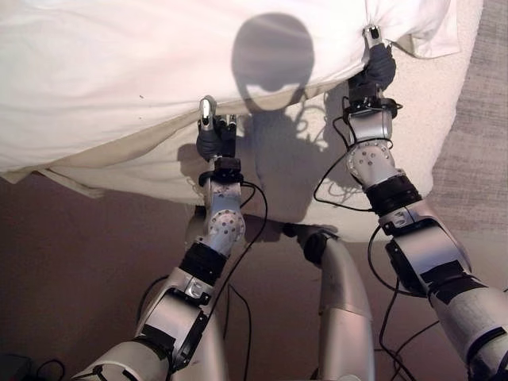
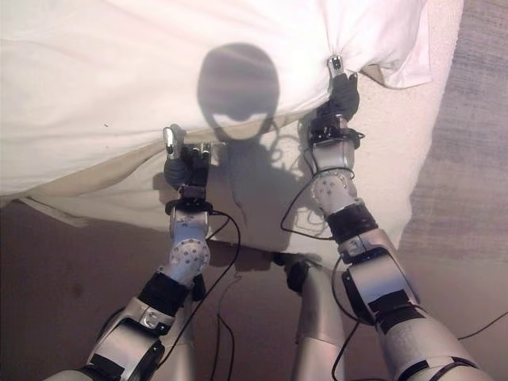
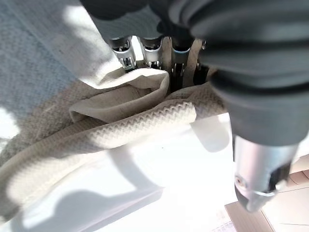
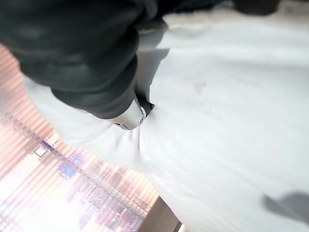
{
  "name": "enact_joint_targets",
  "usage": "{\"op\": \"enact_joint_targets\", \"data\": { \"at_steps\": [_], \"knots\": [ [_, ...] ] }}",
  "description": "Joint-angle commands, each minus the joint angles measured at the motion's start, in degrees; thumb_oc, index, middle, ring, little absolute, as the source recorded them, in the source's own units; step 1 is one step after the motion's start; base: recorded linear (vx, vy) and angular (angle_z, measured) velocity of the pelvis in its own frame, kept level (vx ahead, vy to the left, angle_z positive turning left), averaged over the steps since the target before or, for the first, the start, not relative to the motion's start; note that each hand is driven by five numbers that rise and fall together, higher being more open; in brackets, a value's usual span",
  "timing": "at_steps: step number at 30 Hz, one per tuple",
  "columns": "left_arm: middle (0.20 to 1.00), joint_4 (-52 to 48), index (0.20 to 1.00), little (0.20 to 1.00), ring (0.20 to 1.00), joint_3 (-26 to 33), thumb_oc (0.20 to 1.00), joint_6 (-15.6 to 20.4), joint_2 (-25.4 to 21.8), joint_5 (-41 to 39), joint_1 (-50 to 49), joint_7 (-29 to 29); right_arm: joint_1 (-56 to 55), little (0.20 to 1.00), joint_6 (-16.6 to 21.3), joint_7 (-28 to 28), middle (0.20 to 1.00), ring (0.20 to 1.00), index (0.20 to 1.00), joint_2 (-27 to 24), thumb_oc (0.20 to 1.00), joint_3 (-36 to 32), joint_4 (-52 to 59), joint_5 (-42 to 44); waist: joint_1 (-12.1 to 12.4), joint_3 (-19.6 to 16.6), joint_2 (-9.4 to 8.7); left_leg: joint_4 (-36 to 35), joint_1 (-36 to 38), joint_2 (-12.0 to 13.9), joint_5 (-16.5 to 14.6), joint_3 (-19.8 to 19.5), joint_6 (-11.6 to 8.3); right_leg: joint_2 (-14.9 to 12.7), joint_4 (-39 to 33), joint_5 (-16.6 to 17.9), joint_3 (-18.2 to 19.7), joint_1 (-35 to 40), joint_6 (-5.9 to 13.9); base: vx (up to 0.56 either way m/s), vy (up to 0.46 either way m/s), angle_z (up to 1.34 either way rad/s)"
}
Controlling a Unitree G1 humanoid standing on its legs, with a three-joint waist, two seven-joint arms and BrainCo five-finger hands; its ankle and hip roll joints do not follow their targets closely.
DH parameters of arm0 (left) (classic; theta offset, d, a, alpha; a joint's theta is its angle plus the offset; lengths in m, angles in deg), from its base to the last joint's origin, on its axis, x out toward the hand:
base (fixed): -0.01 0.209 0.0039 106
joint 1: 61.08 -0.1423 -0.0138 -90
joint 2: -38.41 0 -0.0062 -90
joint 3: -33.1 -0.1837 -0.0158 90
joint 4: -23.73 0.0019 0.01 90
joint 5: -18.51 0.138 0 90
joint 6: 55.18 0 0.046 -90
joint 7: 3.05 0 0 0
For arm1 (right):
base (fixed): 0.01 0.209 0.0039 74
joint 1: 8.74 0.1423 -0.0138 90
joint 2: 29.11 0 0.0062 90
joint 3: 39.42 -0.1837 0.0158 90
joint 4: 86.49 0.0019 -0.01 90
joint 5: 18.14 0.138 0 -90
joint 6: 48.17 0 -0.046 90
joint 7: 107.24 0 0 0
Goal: Make the bed
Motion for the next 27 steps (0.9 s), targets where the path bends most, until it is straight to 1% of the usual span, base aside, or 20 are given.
{"op": "enact_joint_targets", "data": {
  "at_steps": [1, 9, 14, 22, 27],
  "knots": [
    [1.000, -0.85, 1.000, 1.000, 1.000, -1.46, 1.000, 0.85, -0.11, 3.56, 1.52, -0.24, -0.87, 0.200, 4.21, 0.18, 0.200, 0.200, 0.200, -0.65, 0.200, -1.85, 6.76, -5.40, -0.13, -4.16, 0.60, 8.26, 0.82, 0.69, -13.09, 1.26, 0.39, 4.77, -9.34, 8.27, 1.06, -0.41, 6.55, 0.00, 0.000, 0.00],
    [1.000, -0.04, 1.000, 1.000, 1.000, -2.63, 1.000, 1.26, 1.53, 2.53, 2.38, 0.40, -4.72, 0.200, 5.45, -0.85, 0.200, 0.200, 0.200, 0.31, 0.200, -2.38, 12.83, -7.52, -1.19, -4.28, 0.16, 9.02, 0.84, 0.79, -13.52, 1.71, 0.60, 4.87, -9.10, 8.35, 1.43, -0.29, 6.45, 0.00, 0.000, 0.00],
    [1.000, 2.14, 1.000, 1.000, 1.000, -3.61, 1.000, 1.12, 2.94, 1.80, 3.83, 1.22, -5.30, 0.200, 6.17, -1.79, 0.200, 0.200, 0.200, 1.12, 0.200, -2.09, 14.02, -7.70, -1.72, -4.36, -0.20, 9.07, 0.89, 0.95, -13.69, 1.98, 0.65, 5.04, -9.24, 8.70, 1.55, -0.43, 6.58, 0.00, 0.000, 0.00],
    [1.000, 4.59, 1.000, 1.000, 1.000, -5.00, 1.000, 0.52, 4.33, 1.29, 5.39, 1.51, -5.10, 0.200, 6.88, -2.89, 0.200, 0.200, 0.200, -0.24, 0.200, -1.83, 16.59, -8.15, -2.64, -4.74, -0.95, 9.94, 0.95, 1.37, -14.08, 2.17, 0.67, 5.36, -8.97, 8.64, 2.05, -0.63, 6.54, 0.00, 0.000, 0.00],
    [1.000, 5.23, 1.000, 1.000, 1.000, -5.92, 1.000, 0.17, 5.16, 0.95, 6.87, 1.54, -4.18, 0.200, 7.40, -2.32, 0.200, 0.200, 0.200, -0.28, 0.200, -1.11, 18.24, -7.22, -3.17, -5.09, -1.43, 10.24, 0.90, 1.45, -14.24, 2.24, 0.70, 5.58, -8.87, 8.62, 2.22, -0.65, 6.56, 0.00, 0.000, 0.00]
  ]
}}
